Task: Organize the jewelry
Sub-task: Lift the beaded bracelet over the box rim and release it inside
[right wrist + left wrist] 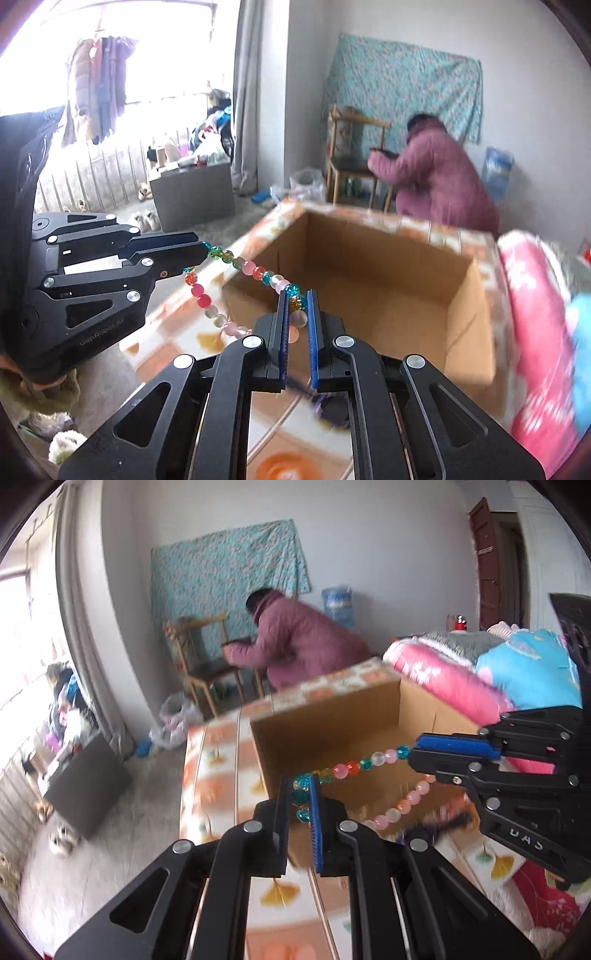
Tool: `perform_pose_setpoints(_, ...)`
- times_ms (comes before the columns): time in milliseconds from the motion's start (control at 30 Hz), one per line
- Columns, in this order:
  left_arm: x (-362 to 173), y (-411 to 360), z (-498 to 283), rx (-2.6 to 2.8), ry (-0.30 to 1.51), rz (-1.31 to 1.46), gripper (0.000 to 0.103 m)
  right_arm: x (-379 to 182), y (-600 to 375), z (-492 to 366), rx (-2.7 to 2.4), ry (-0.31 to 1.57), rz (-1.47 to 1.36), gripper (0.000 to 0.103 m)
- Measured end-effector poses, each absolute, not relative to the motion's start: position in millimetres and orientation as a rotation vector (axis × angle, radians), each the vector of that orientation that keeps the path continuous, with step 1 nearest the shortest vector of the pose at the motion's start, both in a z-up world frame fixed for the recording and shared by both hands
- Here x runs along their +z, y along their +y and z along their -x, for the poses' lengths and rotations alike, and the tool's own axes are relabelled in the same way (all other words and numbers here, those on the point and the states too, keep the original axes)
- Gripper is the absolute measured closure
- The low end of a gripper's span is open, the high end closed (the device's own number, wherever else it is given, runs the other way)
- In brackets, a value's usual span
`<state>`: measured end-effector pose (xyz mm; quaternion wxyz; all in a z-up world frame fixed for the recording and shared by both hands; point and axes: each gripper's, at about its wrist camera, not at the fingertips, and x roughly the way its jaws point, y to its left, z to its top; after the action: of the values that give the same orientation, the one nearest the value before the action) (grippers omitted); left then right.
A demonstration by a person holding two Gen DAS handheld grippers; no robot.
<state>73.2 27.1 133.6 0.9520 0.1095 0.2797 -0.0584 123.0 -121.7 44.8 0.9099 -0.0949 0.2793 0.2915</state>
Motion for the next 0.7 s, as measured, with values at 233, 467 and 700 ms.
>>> perform_pose_setpoints(233, 140, 28, -170, -0.173, 0.704, -0.253, 0.094, 51, -98, -228, 0.641, 0.728, 0.224, 0.096)
perform_pose_setpoints(467, 103, 25, -281, -0.183, 0.938, -0.298, 0.094, 15, -78, -337, 0.665, 1.035, 0.207, 0.096)
perform_pose_setpoints(700, 41, 11, -340, -0.159, 1.145, -0.414, 0.094, -46, -68, -379, 0.692, 1.276, 0.139, 0.096)
